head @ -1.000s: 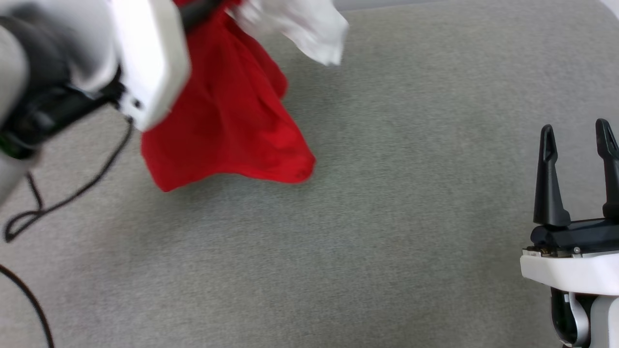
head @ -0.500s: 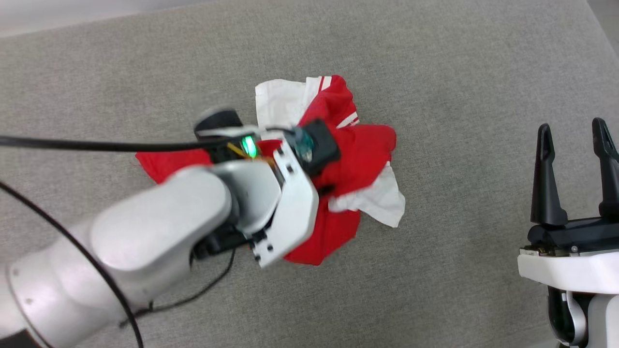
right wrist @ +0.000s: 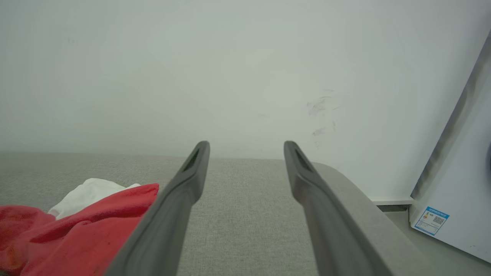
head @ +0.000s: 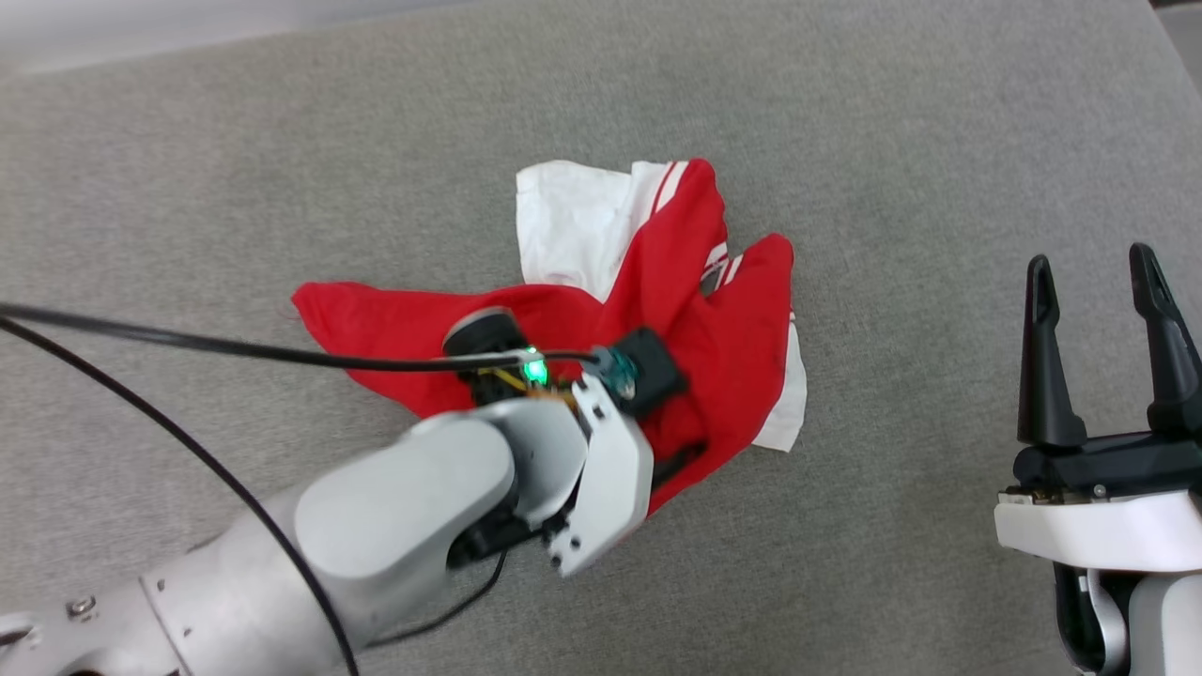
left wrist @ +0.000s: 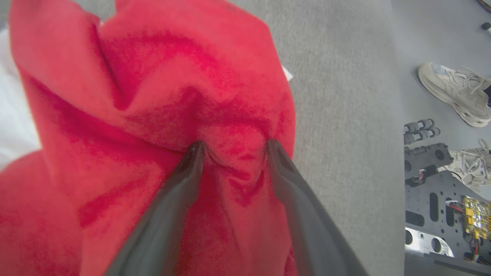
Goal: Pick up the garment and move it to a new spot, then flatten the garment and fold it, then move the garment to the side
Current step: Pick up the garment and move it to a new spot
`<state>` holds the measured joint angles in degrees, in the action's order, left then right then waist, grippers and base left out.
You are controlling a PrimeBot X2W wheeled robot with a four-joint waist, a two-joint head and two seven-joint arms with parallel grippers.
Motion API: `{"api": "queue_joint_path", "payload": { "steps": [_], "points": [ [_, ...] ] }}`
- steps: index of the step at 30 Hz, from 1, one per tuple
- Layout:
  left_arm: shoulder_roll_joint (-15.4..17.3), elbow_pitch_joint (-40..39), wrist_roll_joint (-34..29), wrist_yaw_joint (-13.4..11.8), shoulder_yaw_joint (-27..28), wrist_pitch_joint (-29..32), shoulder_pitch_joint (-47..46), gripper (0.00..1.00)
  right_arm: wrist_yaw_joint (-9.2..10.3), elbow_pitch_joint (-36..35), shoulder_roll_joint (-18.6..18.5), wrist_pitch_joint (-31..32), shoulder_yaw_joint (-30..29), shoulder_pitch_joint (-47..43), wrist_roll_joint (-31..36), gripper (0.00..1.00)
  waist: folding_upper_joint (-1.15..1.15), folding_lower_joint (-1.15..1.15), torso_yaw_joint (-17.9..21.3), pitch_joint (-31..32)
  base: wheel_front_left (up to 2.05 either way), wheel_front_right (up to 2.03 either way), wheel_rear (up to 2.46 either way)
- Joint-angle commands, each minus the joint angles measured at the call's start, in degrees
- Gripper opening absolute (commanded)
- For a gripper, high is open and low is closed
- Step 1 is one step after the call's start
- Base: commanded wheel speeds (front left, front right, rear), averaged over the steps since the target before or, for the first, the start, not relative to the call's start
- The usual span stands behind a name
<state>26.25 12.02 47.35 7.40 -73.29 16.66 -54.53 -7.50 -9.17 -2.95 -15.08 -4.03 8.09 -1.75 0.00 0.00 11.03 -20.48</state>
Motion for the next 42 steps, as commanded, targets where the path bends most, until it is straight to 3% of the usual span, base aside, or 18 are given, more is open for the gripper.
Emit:
{"api": "queue_joint_path", "payload": {
  "steps": [1,3,6,13,22,26,32,42],
  "points": [
    [-0.5,0.8,-0.7,0.0,1.1,-2.4,-1.3,1.0,0.02,0.1,0.1,-0.1,0.1,-0.5,0.1,1.0,0.0,0.0,-1.1,1.6,0.0,0.0,0.0],
    [-1.1,2.0,-1.8,-0.4,2.4,-6.9,-1.2,1.0,0.02,0.4,0.1,-0.1,0.1,-1.3,0.4,1.0,0.0,0.0,-1.9,3.1,0.0,0.0,0.0],
    [-1.8,2.7,-3.4,-2.9,5.1,-14.0,-0.7,1.0,0.02,0.7,0.1,-0.1,0.2,-2.2,0.7,1.0,0.0,0.0,-3.3,5.4,0.0,0.0,0.0],
    [0.1,2.9,-7.6,-12.5,10.0,-27.3,3.2,1.0,0.02,1.1,0.1,-0.1,0.0,-4.1,1.4,1.0,0.0,0.0,-7.0,8.9,0.0,0.0,0.0],
    [2.9,-1.0,-11.4,-27.9,20.1,-31.9,13.7,1.0,0.02,1.6,0.1,-0.1,-0.5,-5.5,0.5,1.0,0.0,0.0,-10.5,10.9,0.0,0.0,0.0],
    [2.6,-6.6,-15.7,-32.4,28.4,-31.8,21.9,1.0,0.02,1.9,0.1,-0.1,-0.5,-5.9,-0.1,1.0,0.0,0.0,-11.4,11.6,0.0,0.0,0.0],
    [-0.4,-12.0,-22.1,-34.7,40.4,-31.9,33.9,1.0,0.02,2.2,0.1,-0.1,-0.4,-6.7,-0.6,1.0,0.0,0.0,-11.7,12.7,0.0,0.0,0.0],
    [-7.3,-14.3,-30.2,-30.9,53.0,-31.9,47.5,1.0,0.02,3.5,0.1,-0.1,-0.3,-8.8,-2.0,1.0,0.0,0.0,-11.6,14.7,0.0,0.0,0.0]
  ]
}}
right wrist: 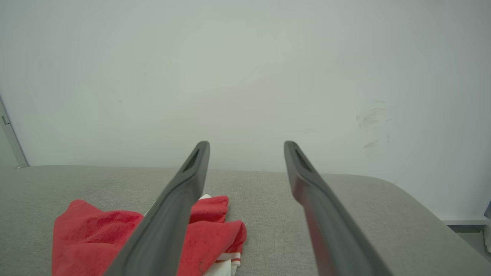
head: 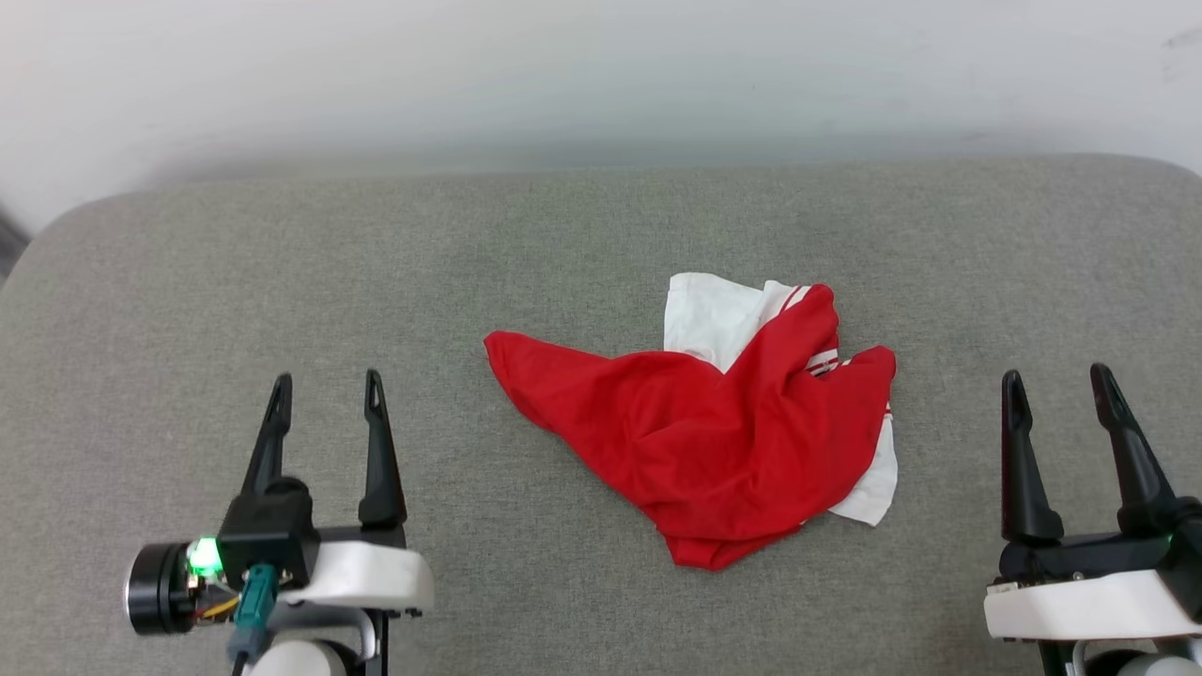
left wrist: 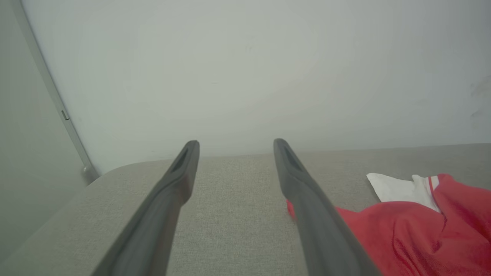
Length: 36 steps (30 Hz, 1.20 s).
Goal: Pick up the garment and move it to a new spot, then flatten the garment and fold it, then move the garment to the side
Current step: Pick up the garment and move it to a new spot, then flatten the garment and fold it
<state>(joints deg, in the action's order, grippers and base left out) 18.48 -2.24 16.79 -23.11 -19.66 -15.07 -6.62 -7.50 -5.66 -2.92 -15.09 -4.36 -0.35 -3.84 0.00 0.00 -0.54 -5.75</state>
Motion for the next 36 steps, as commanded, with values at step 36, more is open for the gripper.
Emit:
{"api": "queue_joint_path", "payload": {
  "steps": [36],
  "points": [
    [-10.6,3.2,-12.9,21.6,15.8,-0.2,2.1,1.0,0.02,1.8,0.1,-0.1,0.9,-3.0,-1.9,1.0,0.0,0.0,-0.1,-0.4,0.0,0.0,0.0]
  ]
}}
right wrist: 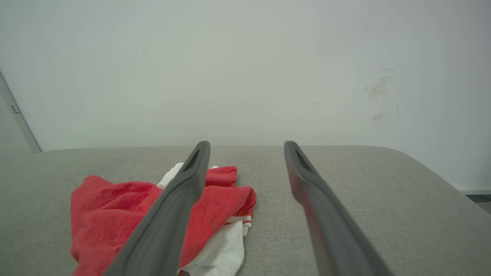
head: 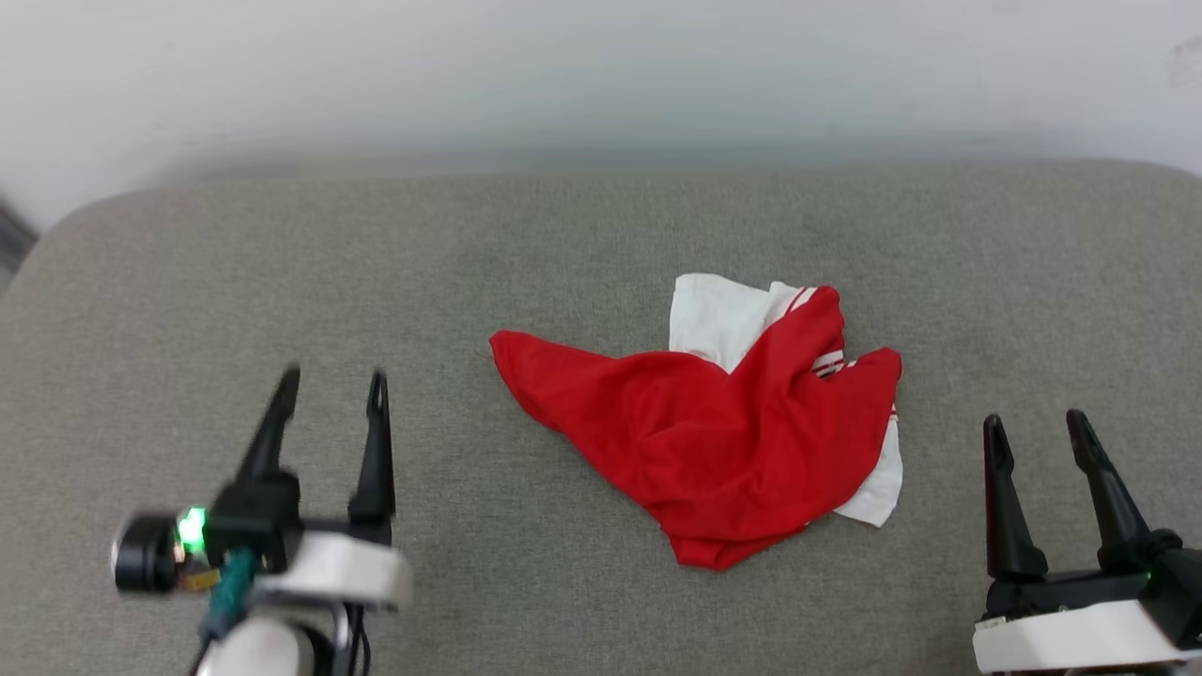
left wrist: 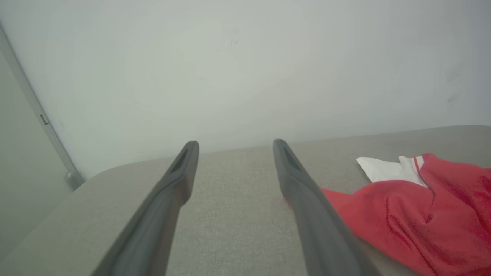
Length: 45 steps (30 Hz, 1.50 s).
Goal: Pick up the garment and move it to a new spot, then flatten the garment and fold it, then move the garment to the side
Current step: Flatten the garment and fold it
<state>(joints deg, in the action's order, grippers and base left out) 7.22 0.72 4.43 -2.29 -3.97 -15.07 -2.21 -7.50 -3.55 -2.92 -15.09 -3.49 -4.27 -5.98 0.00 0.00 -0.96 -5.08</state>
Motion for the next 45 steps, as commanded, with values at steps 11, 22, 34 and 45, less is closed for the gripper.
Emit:
{"api": "queue_joint_path", "payload": {
  "steps": [11,22,34,45],
  "points": [
    [6.9,9.2,-3.1,7.9,-3.3,0.6,-27.9,1.0,0.02,-1.6,0.1,-0.1,0.6,4.8,0.4,1.0,0.0,0.0,4.0,-7.5,0.0,0.0,0.0],
    [11.5,17.2,7.5,9.6,-18.7,18.7,-52.1,1.0,0.02,-2.9,0.1,-0.1,1.1,8.7,-0.3,1.0,0.0,0.0,8.2,-14.3,0.0,0.0,0.0],
    [20.6,16.9,36.0,9.7,-46.1,47.3,-69.2,1.0,0.02,-4.7,0.1,-0.1,2.4,12.9,-1.5,1.0,0.0,0.0,11.6,-21.6,0.0,0.0,0.0],
    [23.4,19.0,50.1,9.7,-63.1,61.9,-77.4,1.0,0.02,-5.3,0.1,-0.1,3.7,16.2,-2.7,1.0,0.0,0.0,14.9,-27.6,0.0,0.0,0.0]
  ]
}}
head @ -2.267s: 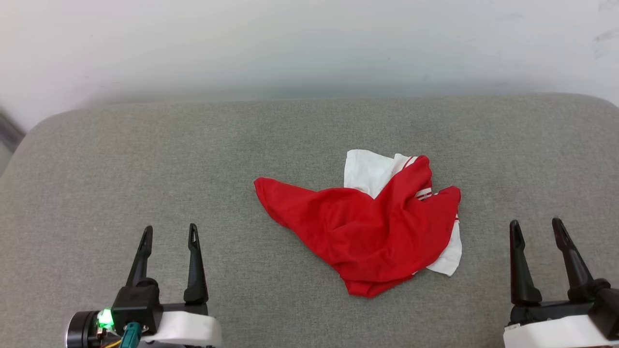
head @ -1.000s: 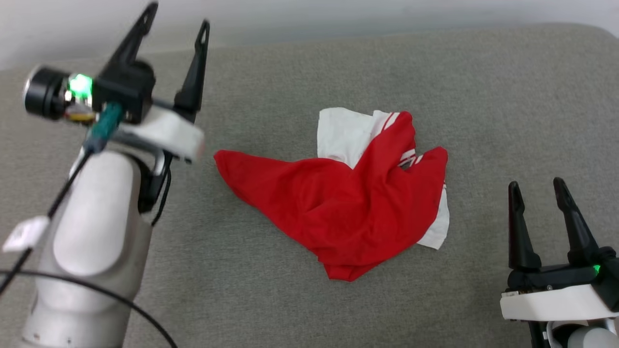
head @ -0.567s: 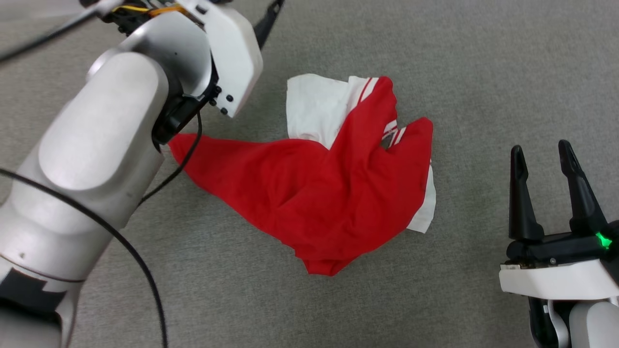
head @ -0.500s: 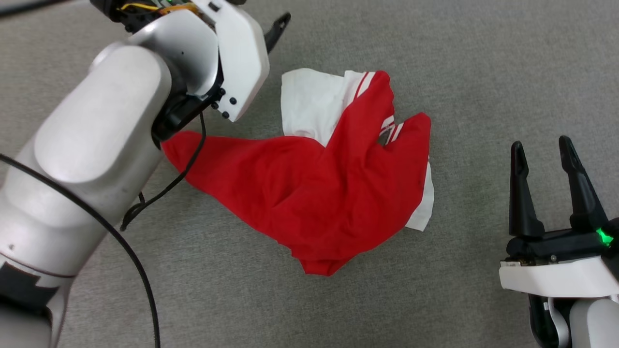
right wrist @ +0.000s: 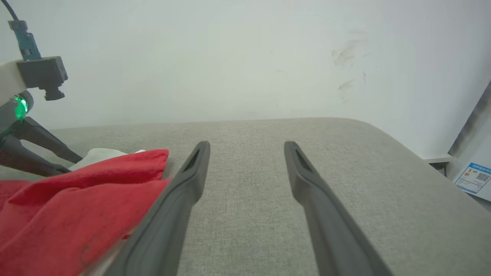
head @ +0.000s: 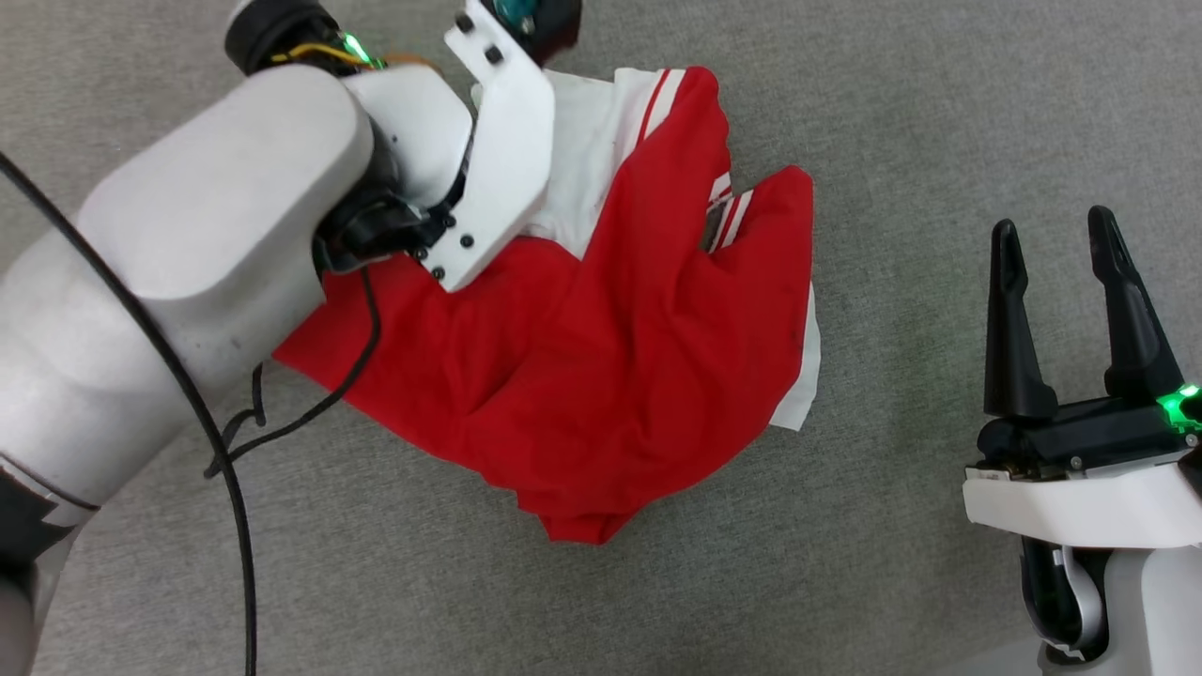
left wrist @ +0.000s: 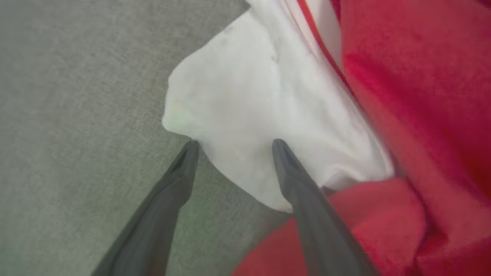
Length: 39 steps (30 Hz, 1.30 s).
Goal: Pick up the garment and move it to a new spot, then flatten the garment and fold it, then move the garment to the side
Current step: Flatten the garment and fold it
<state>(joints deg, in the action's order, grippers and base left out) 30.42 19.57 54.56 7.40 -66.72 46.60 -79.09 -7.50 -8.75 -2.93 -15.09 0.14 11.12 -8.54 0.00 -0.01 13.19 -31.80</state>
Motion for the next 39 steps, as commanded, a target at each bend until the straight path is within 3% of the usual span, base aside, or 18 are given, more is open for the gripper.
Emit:
{"api": "queue_joint_path", "payload": {
  "steps": [1,7,8,9,16,29,35,36,37,39],
  "points": [
    [0.4,0.2,0.6,0.0,-1.9,0.7,-1.0,1.0,0.02,-0.2,0.1,-0.1,0.2,1.1,-0.3,1.0,0.0,0.01,0.9,-1.2,0.0,0.0,0.0],
    [1.4,0.1,0.2,0.0,-7.0,4.3,0.0,1.0,0.02,0.1,0.1,-0.1,0.6,1.6,-0.8,1.0,0.0,0.01,1.5,-1.9,0.0,0.0,0.0],
    [1.6,0.0,-0.2,0.0,-7.2,4.2,0.2,0.14,0.02,0.2,0.1,-0.1,0.5,1.6,-0.8,1.0,0.0,0.01,1.4,-1.7,0.0,0.0,0.0],
    [1.8,-0.1,-0.6,0.0,-7.2,3.8,0.3,0.0,0.02,0.2,0.1,-0.1,0.4,1.5,-0.7,1.0,0.0,0.01,1.3,-1.5,0.0,0.0,0.0],
    [3.0,0.3,-1.1,0.0,-6.6,-5.1,-2.8,0.0,0.02,0.4,0.1,-0.1,0.2,0.2,0.6,1.0,0.0,0.01,-1.4,2.0,0.0,0.0,0.0],
    [15.7,13.5,-0.4,-0.9,-6.1,-14.2,2.3,0.0,0.02,0.3,0.1,-0.1,0.2,-1.0,2.3,1.0,0.0,0.01,-3.8,3.6,0.0,0.0,0.0],
    [14.5,18.0,2.5,-1.3,-5.5,-18.1,7.7,0.0,0.02,0.6,0.1,-0.1,-0.3,-1.2,2.8,1.0,0.0,0.01,-4.4,3.6,0.0,0.0,0.0],
    [13.9,18.3,2.3,-1.5,-5.3,-19.7,7.8,0.23,0.02,0.8,0.1,-0.1,-0.5,-1.2,2.9,1.0,0.0,0.01,-4.6,4.0,0.0,0.0,0.0],
    [13.3,18.5,1.4,-1.8,-5.0,-21.8,7.4,1.0,0.02,0.8,0.1,-0.1,-0.5,-1.2,3.0,1.0,0.0,0.01,-4.8,4.4,0.0,0.0,0.0],
    [12.3,18.7,-0.2,-2.5,-4.4,-26.9,6.9,1.0,0.02,0.9,0.1,-0.1,-0.9,-0.8,3.4,1.0,0.0,0.01,-5.3,5.5,0.0,0.0,0.0]
  ]
}}
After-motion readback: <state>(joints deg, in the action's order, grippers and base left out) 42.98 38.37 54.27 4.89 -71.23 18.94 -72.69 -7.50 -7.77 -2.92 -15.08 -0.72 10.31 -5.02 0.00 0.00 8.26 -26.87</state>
